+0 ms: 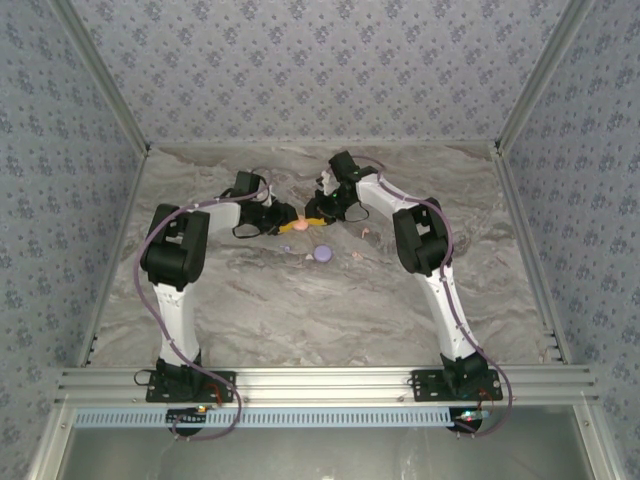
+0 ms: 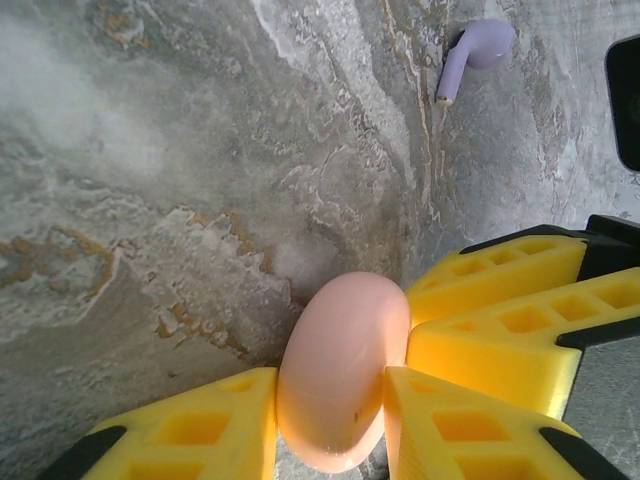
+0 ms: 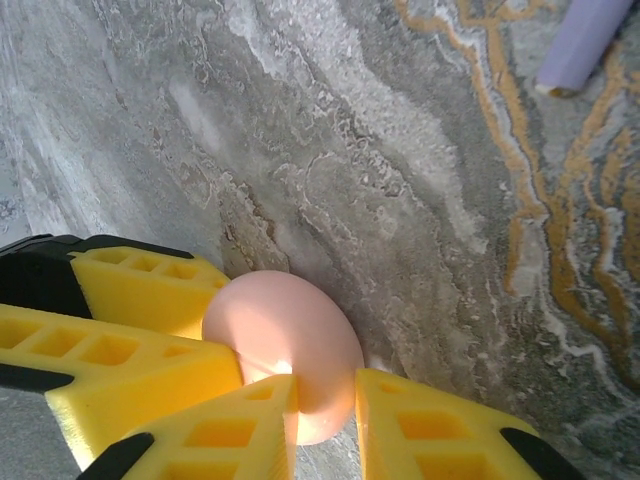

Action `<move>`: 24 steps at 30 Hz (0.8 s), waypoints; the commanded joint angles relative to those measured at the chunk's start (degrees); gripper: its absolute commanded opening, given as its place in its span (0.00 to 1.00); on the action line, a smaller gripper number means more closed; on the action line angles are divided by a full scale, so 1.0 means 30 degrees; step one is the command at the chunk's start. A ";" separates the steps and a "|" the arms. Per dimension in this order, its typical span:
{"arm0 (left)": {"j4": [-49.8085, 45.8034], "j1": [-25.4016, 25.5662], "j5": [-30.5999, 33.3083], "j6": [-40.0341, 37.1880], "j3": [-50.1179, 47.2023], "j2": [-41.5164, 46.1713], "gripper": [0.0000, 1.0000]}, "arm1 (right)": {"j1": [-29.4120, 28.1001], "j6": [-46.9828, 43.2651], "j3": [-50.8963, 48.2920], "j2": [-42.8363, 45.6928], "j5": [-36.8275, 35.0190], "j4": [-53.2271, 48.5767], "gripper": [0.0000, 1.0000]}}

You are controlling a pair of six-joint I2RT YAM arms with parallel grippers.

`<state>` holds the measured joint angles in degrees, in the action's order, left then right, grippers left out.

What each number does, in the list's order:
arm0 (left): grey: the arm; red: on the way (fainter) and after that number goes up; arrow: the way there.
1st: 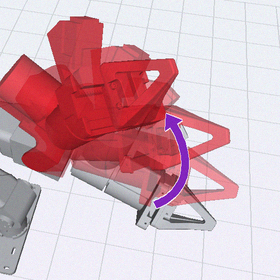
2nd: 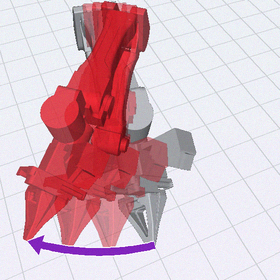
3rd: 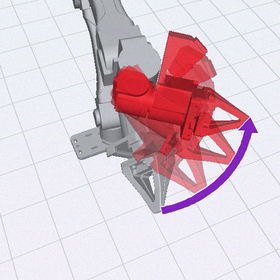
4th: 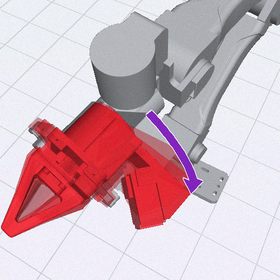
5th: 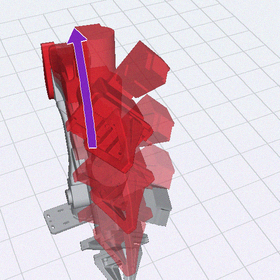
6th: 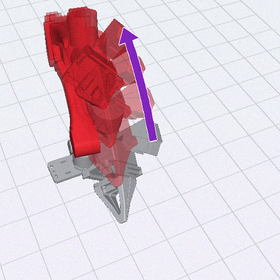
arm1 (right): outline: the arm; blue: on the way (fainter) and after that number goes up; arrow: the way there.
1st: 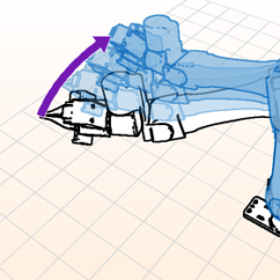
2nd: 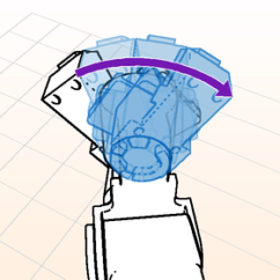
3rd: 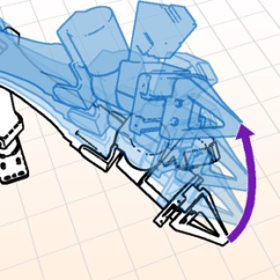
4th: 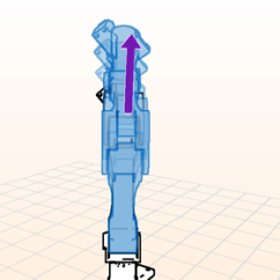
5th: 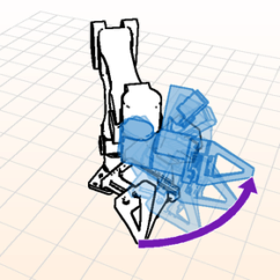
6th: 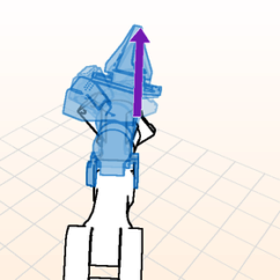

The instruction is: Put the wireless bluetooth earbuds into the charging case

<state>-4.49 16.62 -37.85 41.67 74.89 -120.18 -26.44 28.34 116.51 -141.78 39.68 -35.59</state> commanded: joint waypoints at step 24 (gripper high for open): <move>-0.0267 0.0524 -0.0082 0.0092 0.0657 -0.0261 0.25 | -0.0125 0.0326 -0.0351 -0.0336 0.0881 0.0135 0.23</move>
<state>-4.67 18.02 -38.09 42.13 75.35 -120.46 -26.37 28.73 116.07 -141.78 41.19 -35.11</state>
